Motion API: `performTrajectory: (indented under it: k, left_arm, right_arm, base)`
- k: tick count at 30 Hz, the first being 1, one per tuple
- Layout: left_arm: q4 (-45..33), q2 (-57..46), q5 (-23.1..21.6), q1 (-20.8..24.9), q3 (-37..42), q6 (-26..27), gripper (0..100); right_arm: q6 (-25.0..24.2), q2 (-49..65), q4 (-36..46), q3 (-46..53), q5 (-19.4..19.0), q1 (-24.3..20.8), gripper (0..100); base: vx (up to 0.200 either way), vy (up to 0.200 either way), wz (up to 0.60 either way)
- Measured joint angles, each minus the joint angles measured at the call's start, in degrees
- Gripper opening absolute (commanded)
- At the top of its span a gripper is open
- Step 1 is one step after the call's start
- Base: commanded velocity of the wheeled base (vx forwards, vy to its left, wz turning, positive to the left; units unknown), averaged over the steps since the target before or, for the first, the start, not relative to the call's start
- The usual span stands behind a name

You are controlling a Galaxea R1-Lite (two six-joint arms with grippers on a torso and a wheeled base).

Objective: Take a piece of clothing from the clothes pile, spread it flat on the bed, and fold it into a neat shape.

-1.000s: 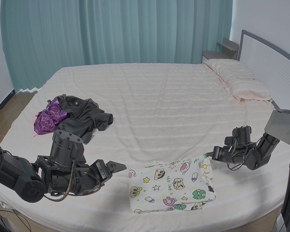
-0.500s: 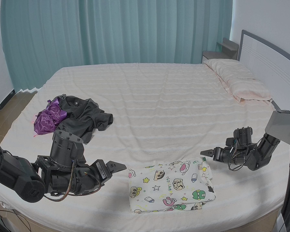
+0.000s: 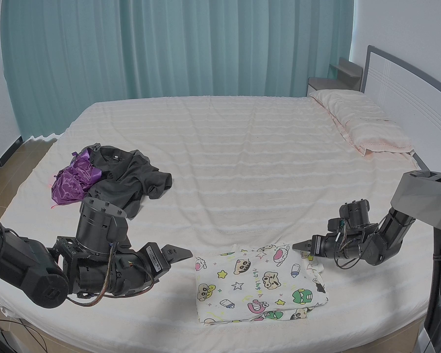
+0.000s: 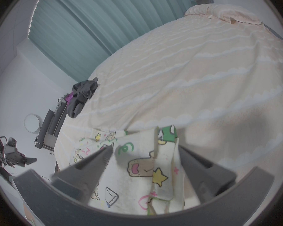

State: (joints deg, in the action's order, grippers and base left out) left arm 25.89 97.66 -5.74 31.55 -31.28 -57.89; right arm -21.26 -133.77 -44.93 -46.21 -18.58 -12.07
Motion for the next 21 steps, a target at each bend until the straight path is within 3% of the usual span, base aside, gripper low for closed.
performTrajectory:
  k: [21]
  left_arm:
    - [0.0,0.02,0.02,0.0,0.06,0.0,100]
  right_arm:
    - [-0.33,0.44,0.0,-0.37,0.02,3.01,0]
  base:
    - [0.0,0.0,0.0]
